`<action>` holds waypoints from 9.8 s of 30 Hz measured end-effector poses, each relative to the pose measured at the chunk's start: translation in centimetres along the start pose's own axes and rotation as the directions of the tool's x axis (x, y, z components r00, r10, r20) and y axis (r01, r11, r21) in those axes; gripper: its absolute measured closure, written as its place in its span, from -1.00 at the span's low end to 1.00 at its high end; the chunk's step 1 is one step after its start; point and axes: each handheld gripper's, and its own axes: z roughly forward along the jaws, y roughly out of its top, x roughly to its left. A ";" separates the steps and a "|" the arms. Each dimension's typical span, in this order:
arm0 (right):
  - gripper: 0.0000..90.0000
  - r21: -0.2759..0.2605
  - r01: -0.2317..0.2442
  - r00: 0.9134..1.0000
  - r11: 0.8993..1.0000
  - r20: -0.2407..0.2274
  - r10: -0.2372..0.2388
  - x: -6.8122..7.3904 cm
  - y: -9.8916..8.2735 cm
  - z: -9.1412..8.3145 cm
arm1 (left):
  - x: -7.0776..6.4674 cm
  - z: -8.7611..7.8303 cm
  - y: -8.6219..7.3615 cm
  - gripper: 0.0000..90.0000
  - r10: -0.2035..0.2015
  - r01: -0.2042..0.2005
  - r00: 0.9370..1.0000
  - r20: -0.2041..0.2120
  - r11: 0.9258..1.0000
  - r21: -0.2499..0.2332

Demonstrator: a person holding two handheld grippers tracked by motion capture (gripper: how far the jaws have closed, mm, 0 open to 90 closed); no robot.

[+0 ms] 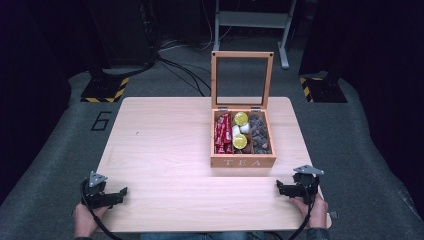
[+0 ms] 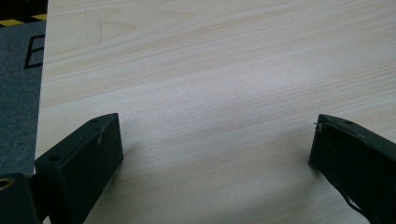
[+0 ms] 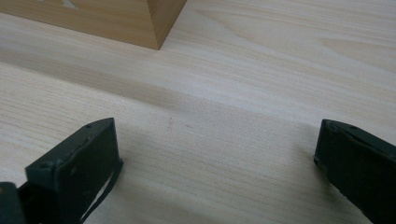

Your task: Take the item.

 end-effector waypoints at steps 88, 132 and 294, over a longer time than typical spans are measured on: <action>-1.00 0.008 0.030 0.999 1.000 -0.018 -0.030 -0.6 -0.1 -0.1 | -13.7 -0.1 15.3 -0.80 0.331 -0.312 0.905 0.267 0.943 -0.115; -1.00 0.008 0.030 0.999 1.000 -0.017 -0.030 -0.6 -0.1 -0.1 | -22.8 3.1 24.4 -0.78 0.490 -0.448 0.798 0.351 0.872 -0.197; -1.00 0.004 0.023 1.000 1.000 -0.014 -0.023 -0.6 -0.1 -0.1 | -33.6 15.0 27.0 0.27 0.586 -0.589 0.756 0.292 0.803 -0.090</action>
